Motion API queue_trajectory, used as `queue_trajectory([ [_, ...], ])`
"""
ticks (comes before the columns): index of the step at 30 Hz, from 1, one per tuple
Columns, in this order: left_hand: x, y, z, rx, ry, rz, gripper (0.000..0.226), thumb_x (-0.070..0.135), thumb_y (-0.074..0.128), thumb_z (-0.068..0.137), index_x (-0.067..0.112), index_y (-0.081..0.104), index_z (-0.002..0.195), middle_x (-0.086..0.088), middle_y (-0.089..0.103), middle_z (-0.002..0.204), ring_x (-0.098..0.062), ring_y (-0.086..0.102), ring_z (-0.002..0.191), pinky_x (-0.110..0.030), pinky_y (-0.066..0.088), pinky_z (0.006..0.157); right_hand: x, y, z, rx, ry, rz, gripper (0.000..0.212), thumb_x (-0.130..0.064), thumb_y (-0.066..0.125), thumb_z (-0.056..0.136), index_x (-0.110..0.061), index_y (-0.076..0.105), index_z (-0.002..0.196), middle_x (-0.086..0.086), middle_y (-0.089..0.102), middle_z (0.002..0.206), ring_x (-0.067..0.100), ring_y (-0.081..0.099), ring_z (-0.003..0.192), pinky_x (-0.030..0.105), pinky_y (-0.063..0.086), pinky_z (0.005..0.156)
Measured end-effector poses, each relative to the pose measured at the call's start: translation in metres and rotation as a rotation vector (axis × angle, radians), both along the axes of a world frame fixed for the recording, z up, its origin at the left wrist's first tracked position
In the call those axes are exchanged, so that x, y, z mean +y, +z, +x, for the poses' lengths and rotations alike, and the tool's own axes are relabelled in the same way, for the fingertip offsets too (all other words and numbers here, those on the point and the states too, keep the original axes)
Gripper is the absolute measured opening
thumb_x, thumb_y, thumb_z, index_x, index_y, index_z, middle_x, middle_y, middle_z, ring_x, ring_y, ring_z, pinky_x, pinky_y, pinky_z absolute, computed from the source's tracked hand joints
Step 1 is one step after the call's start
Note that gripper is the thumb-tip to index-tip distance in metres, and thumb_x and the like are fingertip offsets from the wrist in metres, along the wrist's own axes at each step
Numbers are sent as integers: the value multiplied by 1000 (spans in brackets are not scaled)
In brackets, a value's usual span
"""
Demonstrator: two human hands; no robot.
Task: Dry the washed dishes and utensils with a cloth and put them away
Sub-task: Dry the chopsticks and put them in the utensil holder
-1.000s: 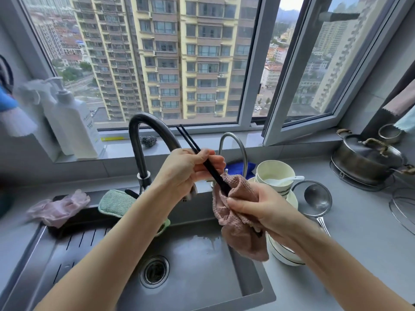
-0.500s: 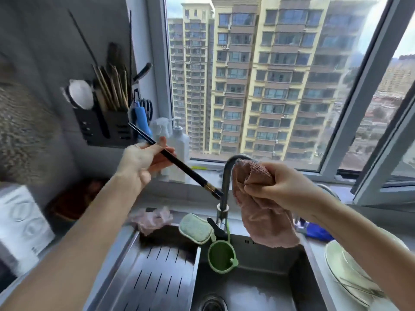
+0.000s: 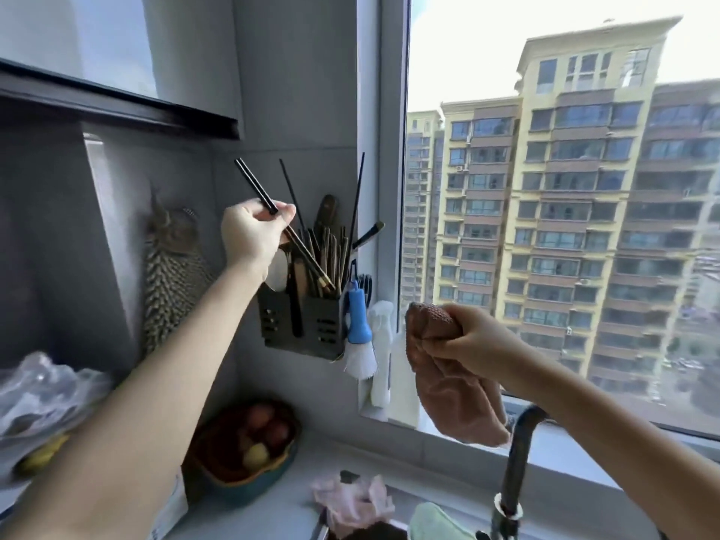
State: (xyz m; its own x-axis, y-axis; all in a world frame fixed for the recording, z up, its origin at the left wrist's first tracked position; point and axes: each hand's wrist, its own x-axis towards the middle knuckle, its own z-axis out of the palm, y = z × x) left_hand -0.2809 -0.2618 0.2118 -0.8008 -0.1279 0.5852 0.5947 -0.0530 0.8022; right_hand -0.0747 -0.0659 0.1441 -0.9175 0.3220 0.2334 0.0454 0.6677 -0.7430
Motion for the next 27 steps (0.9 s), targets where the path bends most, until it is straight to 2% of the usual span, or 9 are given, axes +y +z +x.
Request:
queue_trajectory([
  [2,10,4,-15,46,81,-66,8,19,77,77,13,73,73,5,61,60,-8,57,52,-35,57,66,-1,0,-12,-14,-10,19,17,-14,69,81,-25,62,92,0,68,86,18,66,82,39,59,75],
  [7,35,-8,-59,47,107,-175,10,17,75,78,8,73,75,-9,69,70,-31,68,69,-44,58,67,-4,-8,-38,-30,-10,24,21,-9,68,80,-18,65,99,-2,68,89,16,64,86,37,54,83],
  [10,46,-17,-79,-2,136,-257,11,20,75,79,9,73,76,-13,71,75,-28,65,66,-38,57,67,0,-15,-50,-57,-7,27,22,-9,68,79,-16,64,100,1,68,91,18,64,88,40,52,86],
  [14,55,-33,-89,-46,120,-333,15,22,78,76,9,72,81,-5,71,78,-19,61,69,-26,48,65,10,-26,-59,-72,-4,24,23,-9,68,79,-21,64,98,-1,69,92,15,64,88,36,53,82],
  [17,61,-46,-89,-36,139,-439,23,23,80,73,7,63,77,0,60,70,-15,52,66,-18,32,51,15,-34,-60,-62,12,10,27,-7,66,79,-31,60,88,-4,68,89,11,63,85,24,50,72],
  [19,66,-52,-86,-37,138,-485,25,21,78,75,10,56,75,2,55,67,-16,50,67,-20,30,49,17,-40,-58,-48,5,6,27,-7,67,79,-32,59,87,-4,67,90,11,63,85,26,50,73],
  [21,71,-54,-85,-58,137,-527,23,21,77,77,10,56,75,0,56,67,-20,51,70,-23,29,52,19,-45,-53,-33,-1,-3,22,-9,68,79,-26,60,91,-2,68,91,14,63,86,32,53,79],
  [23,72,-54,-84,-113,121,-511,19,20,76,78,9,62,84,-6,63,78,-21,55,76,-24,36,64,20,-49,-44,-9,6,-49,19,-10,67,82,-21,59,96,2,67,92,16,64,88,34,54,81],
  [27,66,-59,-63,-218,44,-288,42,17,77,76,11,60,114,-8,65,108,-17,57,88,-25,43,75,25,-55,-2,107,39,-118,27,-15,66,88,-31,51,103,-6,65,96,2,62,87,16,48,75],
])
